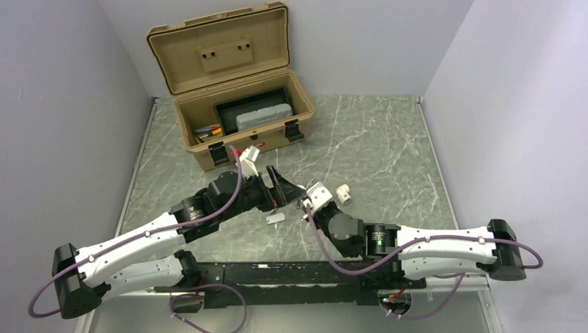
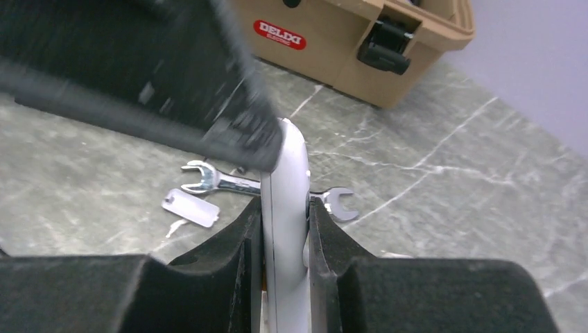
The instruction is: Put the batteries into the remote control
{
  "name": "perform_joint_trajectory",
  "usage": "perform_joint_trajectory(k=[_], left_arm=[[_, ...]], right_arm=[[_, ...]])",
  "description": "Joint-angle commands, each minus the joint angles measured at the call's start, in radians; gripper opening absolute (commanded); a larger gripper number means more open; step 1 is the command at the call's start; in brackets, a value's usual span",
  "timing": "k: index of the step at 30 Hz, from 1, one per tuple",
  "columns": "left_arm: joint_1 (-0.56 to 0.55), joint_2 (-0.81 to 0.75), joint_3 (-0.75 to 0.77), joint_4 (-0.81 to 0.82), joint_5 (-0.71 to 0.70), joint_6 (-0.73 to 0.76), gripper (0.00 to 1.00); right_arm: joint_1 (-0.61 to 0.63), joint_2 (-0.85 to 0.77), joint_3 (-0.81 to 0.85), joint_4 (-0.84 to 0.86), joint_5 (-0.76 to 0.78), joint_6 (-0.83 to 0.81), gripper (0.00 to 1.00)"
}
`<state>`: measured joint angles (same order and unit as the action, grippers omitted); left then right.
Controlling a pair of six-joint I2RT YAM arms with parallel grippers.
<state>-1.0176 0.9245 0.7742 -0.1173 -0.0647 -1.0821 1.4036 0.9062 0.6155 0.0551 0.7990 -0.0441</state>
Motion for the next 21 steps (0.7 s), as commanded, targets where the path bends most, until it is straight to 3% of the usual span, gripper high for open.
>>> perform_joint_trajectory(k=[1, 5, 13, 17, 21], left_arm=[[0.043, -0.032, 0.003, 0.053, 0.08, -0.189, 0.99], [0.056, -0.029, 0.015, 0.011, 0.074, -0.312, 0.99], [0.065, 0.043, 0.017, 0.074, 0.184, -0.46, 0.98], [0.065, 0.043, 0.028, 0.063, 0.17, -0.453, 0.86], [0.065, 0.042, 0.032, 0.071, 0.175, -0.446, 0.64]], right_arm=[[0.075, 0.017, -0.007, 0.149, 0.211, -0.179, 0.0], [0.142, 0.04, -0.036, 0.285, 0.31, -0.285, 0.0], [0.217, 0.148, -0.08, 0.67, 0.429, -0.754, 0.0], [0.242, 0.193, -0.081, 0.786, 0.453, -0.893, 0.0], [0.248, 0.236, -0.082, 0.832, 0.47, -0.956, 0.0]])
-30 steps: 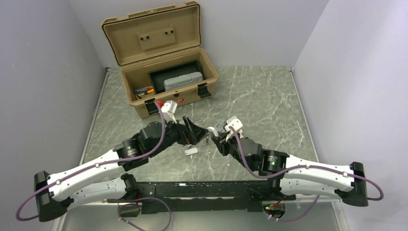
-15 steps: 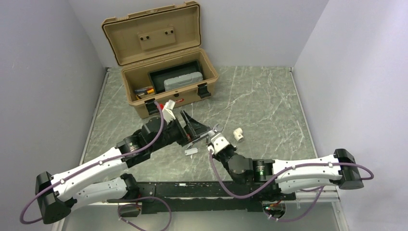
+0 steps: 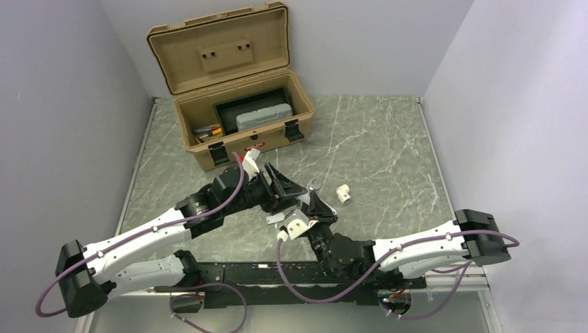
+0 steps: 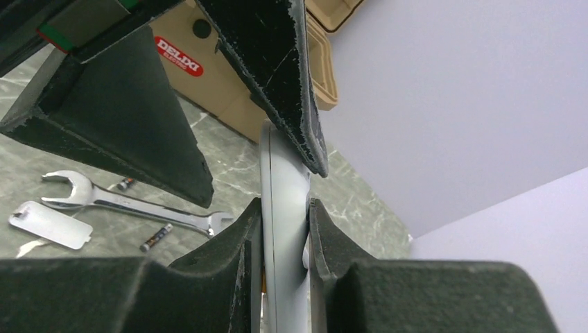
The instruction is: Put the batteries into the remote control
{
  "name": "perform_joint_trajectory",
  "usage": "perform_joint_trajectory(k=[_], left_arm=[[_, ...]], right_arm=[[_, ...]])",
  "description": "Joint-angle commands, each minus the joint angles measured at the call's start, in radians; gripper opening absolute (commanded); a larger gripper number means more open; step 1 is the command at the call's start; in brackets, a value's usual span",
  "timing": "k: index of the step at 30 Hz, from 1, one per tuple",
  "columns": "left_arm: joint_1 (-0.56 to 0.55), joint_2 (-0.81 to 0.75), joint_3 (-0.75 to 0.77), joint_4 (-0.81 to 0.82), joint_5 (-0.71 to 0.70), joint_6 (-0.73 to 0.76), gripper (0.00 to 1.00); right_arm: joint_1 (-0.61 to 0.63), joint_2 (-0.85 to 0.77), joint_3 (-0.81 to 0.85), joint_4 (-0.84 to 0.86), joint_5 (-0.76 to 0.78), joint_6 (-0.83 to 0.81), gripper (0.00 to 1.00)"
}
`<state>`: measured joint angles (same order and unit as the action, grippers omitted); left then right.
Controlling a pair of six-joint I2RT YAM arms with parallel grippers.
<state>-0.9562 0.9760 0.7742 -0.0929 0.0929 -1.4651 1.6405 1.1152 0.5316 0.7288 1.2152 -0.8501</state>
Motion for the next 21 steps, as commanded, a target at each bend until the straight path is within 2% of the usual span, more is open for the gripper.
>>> perform_joint_trajectory(k=[1, 8, 13, 15, 17, 19, 21], left_arm=[[0.003, -0.01, 0.03, 0.051, 0.021, -0.061, 0.59], [0.003, 0.0, 0.031, 0.052, 0.041, -0.051, 0.31], [0.003, 0.005, 0.039, 0.037, 0.04, -0.037, 0.12], [0.003, 0.01, 0.037, 0.043, 0.043, -0.032, 0.01], [0.003, 0.013, 0.035, 0.049, 0.046, -0.024, 0.0], [0.004, 0.019, 0.03, 0.059, 0.048, -0.016, 0.0], [0.005, 0.022, 0.022, 0.066, 0.048, -0.01, 0.0]], right_arm=[[0.013, 0.037, -0.001, 0.177, 0.06, -0.166, 0.0], [0.02, 0.11, -0.027, 0.333, 0.098, -0.322, 0.0], [0.031, 0.17, -0.052, 0.558, 0.112, -0.472, 0.0], [0.034, 0.201, -0.052, 0.637, 0.112, -0.523, 0.0], [0.036, 0.239, -0.051, 0.734, 0.11, -0.581, 0.0], [0.039, 0.283, -0.049, 0.852, 0.105, -0.651, 0.1], [0.047, 0.333, -0.043, 0.974, 0.098, -0.729, 0.32]])
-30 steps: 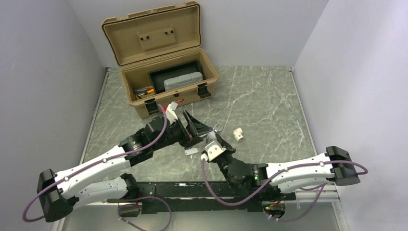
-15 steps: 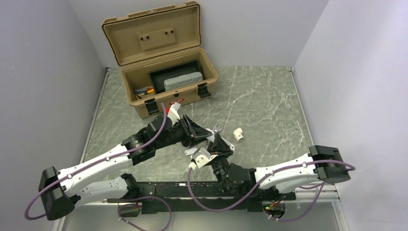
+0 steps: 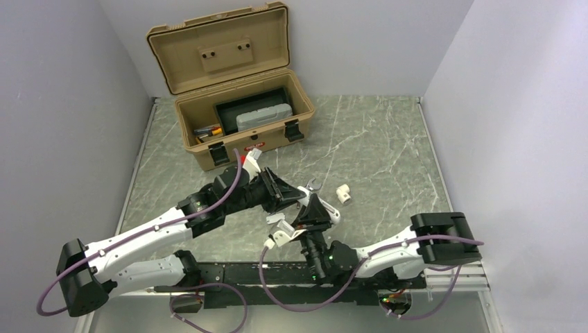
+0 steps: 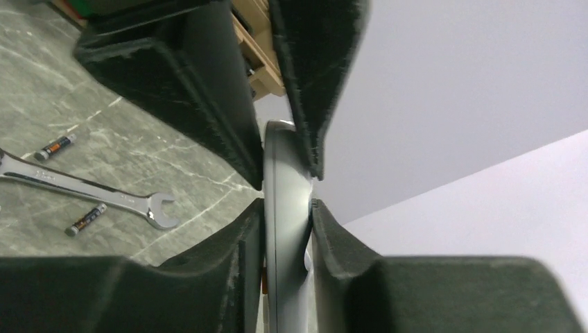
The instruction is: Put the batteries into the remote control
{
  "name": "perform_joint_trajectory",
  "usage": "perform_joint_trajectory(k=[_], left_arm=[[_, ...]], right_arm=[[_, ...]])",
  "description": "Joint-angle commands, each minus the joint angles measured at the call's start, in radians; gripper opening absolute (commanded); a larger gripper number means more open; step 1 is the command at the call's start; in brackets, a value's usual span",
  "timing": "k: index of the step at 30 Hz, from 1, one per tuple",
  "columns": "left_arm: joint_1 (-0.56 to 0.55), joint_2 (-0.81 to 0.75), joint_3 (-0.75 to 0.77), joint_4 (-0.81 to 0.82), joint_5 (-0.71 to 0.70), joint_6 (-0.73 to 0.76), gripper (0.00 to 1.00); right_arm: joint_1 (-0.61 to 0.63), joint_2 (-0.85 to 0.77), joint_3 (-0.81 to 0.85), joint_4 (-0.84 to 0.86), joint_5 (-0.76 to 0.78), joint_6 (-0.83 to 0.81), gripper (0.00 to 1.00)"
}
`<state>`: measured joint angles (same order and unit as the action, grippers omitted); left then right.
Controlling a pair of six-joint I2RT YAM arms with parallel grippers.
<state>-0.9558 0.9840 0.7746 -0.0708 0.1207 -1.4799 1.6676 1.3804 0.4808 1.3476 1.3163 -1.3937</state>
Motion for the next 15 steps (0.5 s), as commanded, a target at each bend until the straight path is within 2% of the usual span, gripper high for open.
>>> perform_joint_trajectory(k=[1, 8, 15], left_arm=[[0.004, 0.016, 0.017, 0.045, 0.019, 0.006, 0.0], [0.023, 0.016, -0.012, 0.049, 0.016, 0.012, 0.0], [0.045, 0.022, -0.03, 0.046, 0.005, 0.025, 0.0]], right_arm=[[0.023, 0.085, 0.01, 0.365, -0.004, -0.197, 0.4], [0.044, 0.105, 0.017, 0.367, -0.005, -0.111, 0.57], [0.075, 0.049, -0.005, 0.366, 0.011, -0.049, 0.68]])
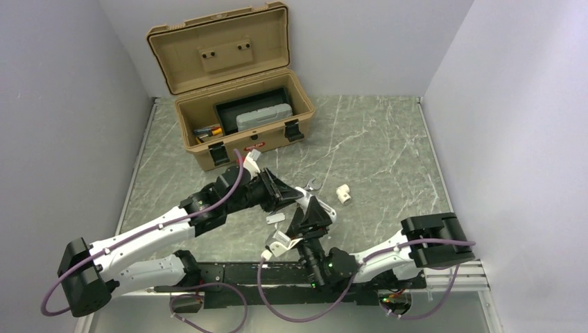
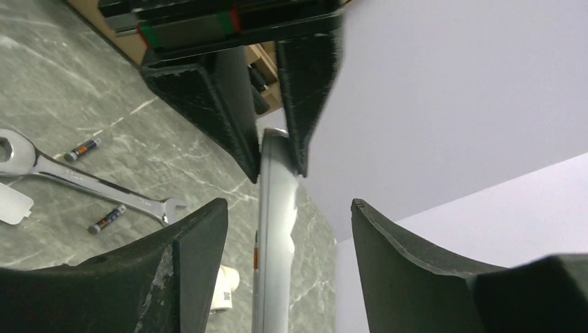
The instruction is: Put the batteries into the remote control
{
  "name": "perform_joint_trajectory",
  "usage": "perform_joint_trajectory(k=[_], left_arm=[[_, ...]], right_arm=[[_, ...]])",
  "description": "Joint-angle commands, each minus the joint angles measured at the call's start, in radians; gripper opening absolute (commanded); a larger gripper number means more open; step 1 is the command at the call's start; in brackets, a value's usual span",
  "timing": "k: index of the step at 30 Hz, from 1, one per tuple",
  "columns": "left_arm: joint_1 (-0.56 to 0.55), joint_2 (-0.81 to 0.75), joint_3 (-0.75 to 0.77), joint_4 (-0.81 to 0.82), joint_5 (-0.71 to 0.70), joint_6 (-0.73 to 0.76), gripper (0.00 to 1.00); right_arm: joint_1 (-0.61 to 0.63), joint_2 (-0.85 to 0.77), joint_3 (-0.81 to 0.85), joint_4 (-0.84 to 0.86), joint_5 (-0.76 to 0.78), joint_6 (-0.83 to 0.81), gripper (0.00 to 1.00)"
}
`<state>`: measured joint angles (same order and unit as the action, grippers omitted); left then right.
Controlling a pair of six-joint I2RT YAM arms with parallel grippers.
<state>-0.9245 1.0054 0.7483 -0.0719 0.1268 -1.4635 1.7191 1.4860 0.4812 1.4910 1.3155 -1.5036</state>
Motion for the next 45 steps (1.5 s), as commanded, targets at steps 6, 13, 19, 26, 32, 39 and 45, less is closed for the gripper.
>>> perform_joint_trajectory(k=[6, 13, 19, 26, 32, 39, 45], left_arm=[[0.042, 0.016, -0.015, 0.039, -0.019, 0.042, 0.0], [0.085, 0.01, -0.045, 0.008, -0.048, 0.156, 0.0], [0.149, -0.039, -0.098, -0.001, -0.003, 0.33, 0.0], [0.268, -0.081, -0.132, 0.098, 0.309, 0.533, 0.0], [0.351, -0.007, -0.102, 0.17, 0.657, 0.637, 0.0], [0.371, -0.011, -0.01, 0.06, 0.849, 0.771, 0.0], [0.372, -0.066, 0.032, -0.082, 0.838, 0.906, 0.0]], right_arm=[[0.105, -0.135, -0.032, 0.22, 0.026, 0.174, 0.77], [0.154, -0.498, 0.059, -0.904, -0.186, 1.121, 0.82], [0.043, -0.762, 0.08, -1.236, -0.394, 1.44, 0.81], [-0.204, -0.927, 0.117, -1.517, -0.808, 1.69, 0.82], [-0.397, -0.948, 0.117, -1.575, -1.127, 1.739, 0.82], [-0.616, -0.897, 0.115, -1.552, -1.475, 1.757, 0.83], [-0.805, -0.864, 0.062, -1.428, -1.791, 1.847, 0.84]])
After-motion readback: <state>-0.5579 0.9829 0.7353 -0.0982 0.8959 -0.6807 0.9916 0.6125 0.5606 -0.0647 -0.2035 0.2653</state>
